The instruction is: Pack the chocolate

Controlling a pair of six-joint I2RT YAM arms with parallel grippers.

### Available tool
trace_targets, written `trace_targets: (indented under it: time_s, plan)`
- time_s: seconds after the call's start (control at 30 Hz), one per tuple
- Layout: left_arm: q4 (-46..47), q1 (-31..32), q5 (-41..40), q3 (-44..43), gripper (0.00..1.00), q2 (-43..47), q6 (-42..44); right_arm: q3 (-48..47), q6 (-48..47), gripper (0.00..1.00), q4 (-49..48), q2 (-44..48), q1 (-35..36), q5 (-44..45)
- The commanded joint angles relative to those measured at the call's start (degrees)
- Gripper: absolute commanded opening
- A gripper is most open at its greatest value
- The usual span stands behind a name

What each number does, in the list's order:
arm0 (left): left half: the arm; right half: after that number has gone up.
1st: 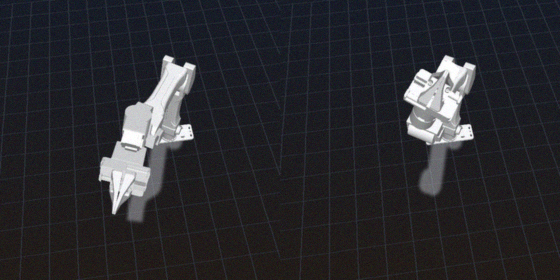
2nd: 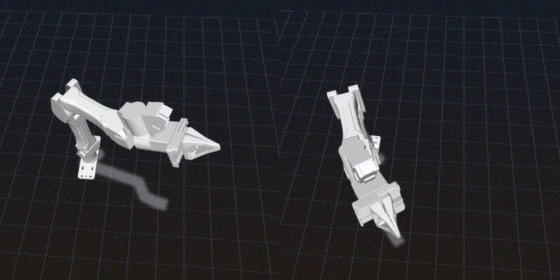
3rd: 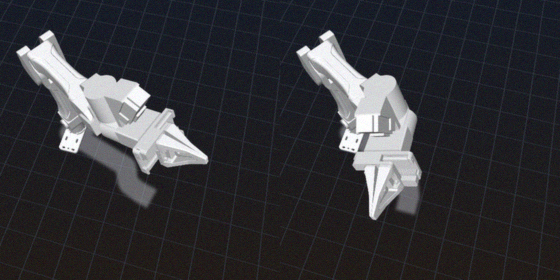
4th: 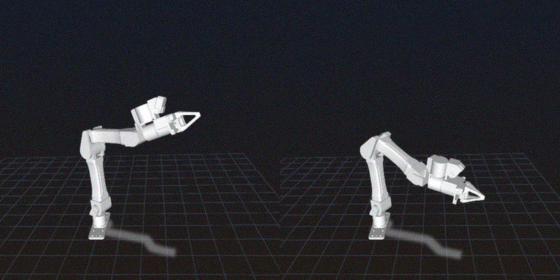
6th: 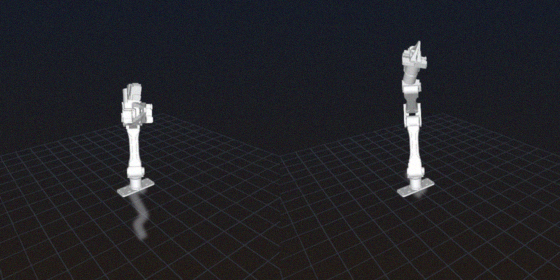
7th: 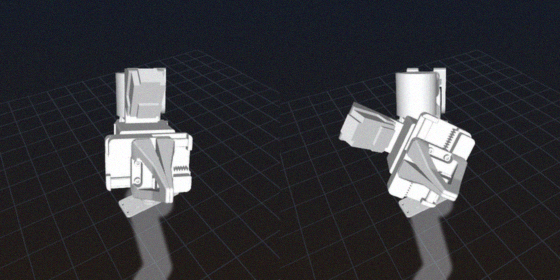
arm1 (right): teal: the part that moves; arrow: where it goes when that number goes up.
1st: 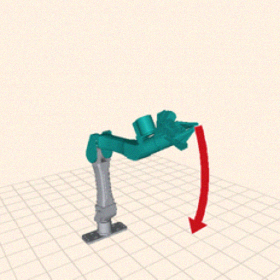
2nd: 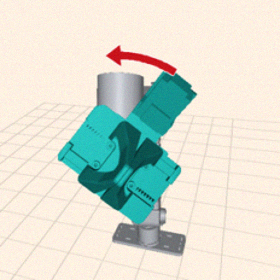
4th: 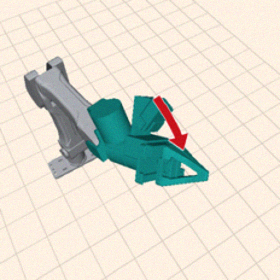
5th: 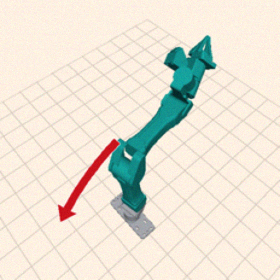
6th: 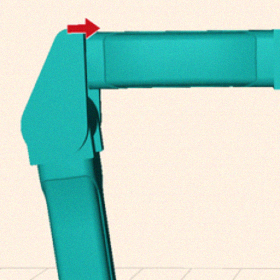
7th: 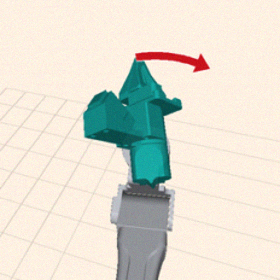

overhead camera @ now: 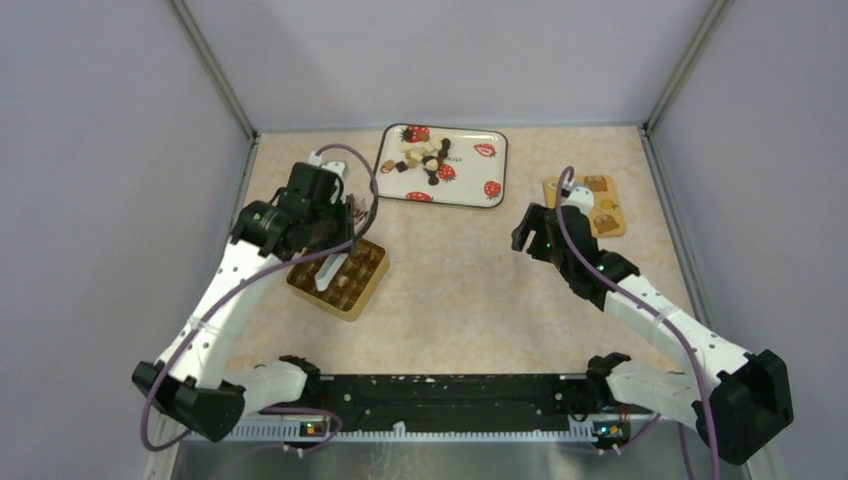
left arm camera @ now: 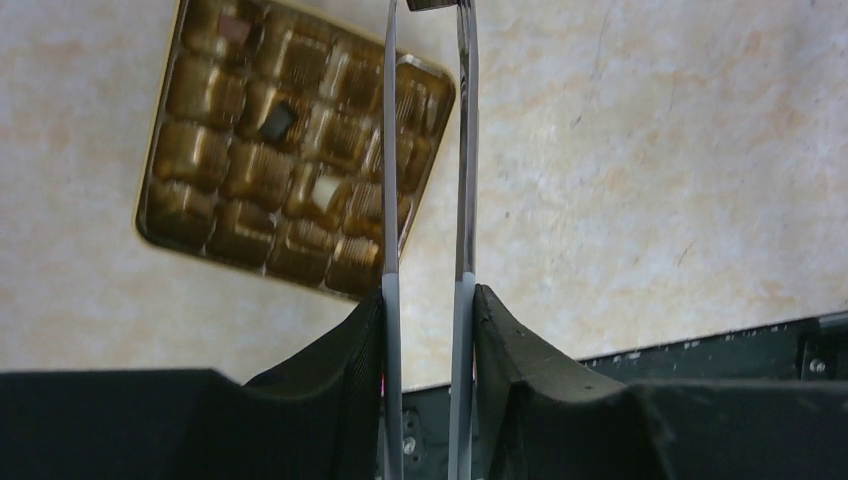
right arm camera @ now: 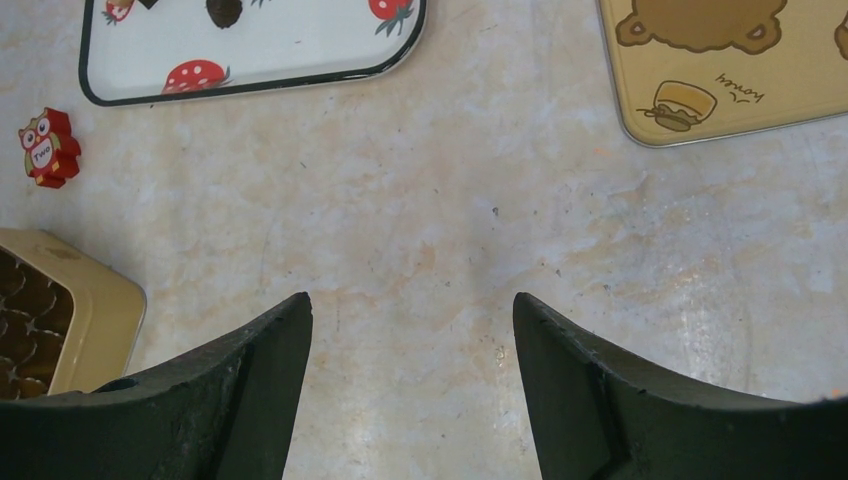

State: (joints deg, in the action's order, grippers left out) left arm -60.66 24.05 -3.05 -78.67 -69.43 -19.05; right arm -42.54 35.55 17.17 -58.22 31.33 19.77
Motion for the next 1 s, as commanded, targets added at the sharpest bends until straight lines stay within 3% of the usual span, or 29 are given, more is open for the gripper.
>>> trace_targets:
  time_s: [0.0, 0.27, 0.5, 0.97]
  plan:
    - [-11.1, 0.2, -0.9, 1.6, 0.23, 5.8, -3.7, -2.5, -0.4, 0.72, -3.7, -1.8, -0.1, -2.3]
    - [-20.4, 0.2, 1.9, 2.9, 0.23, 11.2, -7.9, -3.2, -0.6, 0.72, -5.3, -3.7, -0.1, -4.3]
    - [-20.5, 0.2, 7.9, 7.7, 0.23, 16.1, -9.8, -3.6, -0.8, 0.72, -5.9, -4.4, -0.1, -5.2]
    - [-20.6, 0.2, 3.6, 13.8, 0.22, 19.4, -13.5, -3.9, -0.8, 0.71, -6.0, -5.2, -0.1, -5.8]
